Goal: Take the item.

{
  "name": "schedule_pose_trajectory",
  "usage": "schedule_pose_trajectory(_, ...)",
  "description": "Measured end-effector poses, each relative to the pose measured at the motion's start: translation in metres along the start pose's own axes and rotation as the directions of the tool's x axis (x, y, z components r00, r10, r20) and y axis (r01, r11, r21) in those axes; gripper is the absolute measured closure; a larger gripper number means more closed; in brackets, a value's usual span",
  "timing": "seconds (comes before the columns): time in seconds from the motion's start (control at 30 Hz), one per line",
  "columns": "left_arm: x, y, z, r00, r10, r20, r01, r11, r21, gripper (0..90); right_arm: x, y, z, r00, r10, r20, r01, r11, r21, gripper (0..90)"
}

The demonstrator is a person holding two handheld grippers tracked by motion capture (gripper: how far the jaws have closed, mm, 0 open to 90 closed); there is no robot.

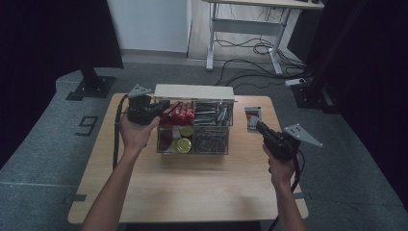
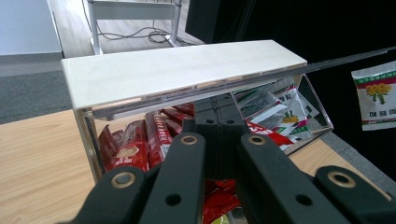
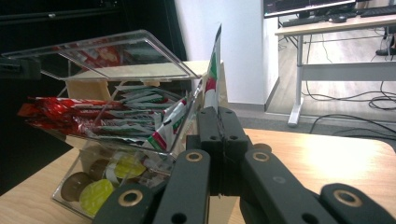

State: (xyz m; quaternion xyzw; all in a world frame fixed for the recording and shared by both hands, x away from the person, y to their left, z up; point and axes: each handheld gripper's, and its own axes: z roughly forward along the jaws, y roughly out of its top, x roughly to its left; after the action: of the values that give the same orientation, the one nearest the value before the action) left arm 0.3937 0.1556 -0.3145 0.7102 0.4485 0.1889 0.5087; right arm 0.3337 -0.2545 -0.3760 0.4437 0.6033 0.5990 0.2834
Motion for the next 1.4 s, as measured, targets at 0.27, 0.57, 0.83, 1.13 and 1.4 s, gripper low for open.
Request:
schedule_pose_trajectory(0.27, -0.001, 0.0, 0.0, 1.0, 0.001, -0.001, -0.001, 1.0, 0.002, 90.0, -0.006, -0.006, -0.002, 0.9999, 0.003, 0.013, -0.003, 1.0, 0.013, 89.5)
schedule_pose_trajectory(0.57, -0.001, -0.001, -0.001, 1.0, 0.003, -0.001, -0.003, 1.0, 0.002, 90.0, -0.015, -0.017, -0.003, 0.9995, 0.012, 0.03, -0.013, 0.999, 0.035, 89.5)
schedule_pose_trajectory(0.83, -0.001, -0.001, -0.001, 1.0, 0.002, -0.001, -0.002, 1.0, 0.001, 90.0, -0.023, -0.027, -0.004, 0.9987, 0.022, 0.045, -0.024, 0.998, 0.052, 89.5)
schedule_pose_trajectory(1.13, -0.002, -0.001, -0.001, 1.0, 0.002, -0.002, -0.002, 1.0, -0.002, 90.0, -0.033, -0.045, -0.004, 0.9974, 0.036, 0.062, -0.041, 0.995, 0.085, 89.6)
schedule_pose_trajectory(1.4, -0.002, -0.001, -0.002, 1.0, 0.005, -0.003, -0.005, 1.0, 0.0, 90.0, -0.04, -0.059, -0.004, 0.9958, 0.05, 0.076, -0.058, 0.993, 0.107, 89.6)
